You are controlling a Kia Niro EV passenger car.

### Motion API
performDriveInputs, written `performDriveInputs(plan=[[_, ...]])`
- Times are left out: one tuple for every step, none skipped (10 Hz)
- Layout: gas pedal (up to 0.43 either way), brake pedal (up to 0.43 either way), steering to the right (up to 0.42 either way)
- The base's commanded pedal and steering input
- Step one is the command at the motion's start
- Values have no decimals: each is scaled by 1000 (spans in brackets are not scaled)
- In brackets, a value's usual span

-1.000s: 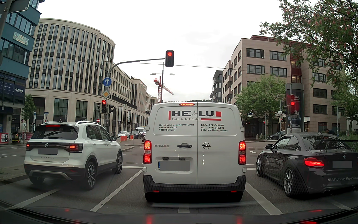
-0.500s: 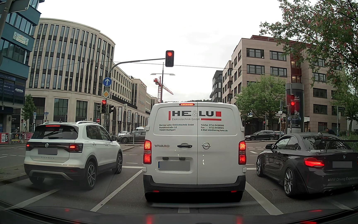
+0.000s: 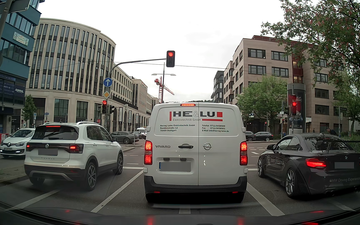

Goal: Follow the waypoints while adhering to traffic rules and regulations

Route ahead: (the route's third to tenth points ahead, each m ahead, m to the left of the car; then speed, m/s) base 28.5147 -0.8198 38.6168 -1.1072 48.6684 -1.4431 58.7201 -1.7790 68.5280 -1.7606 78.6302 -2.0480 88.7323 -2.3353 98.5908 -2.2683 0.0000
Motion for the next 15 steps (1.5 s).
performDriveInputs(plan=[[0, 280, -17], [0, 274, -16], [0, 274, -16], [0, 280, -17], [0, 280, -17], [0, 274, -16], [0, 280, -16], [0, 274, -17], [0, 280, -17], [0, 274, -17], [0, 280, -16], [0, 274, -16], [0, 280, -17], [0, 280, -16], [0, 280, -16]])
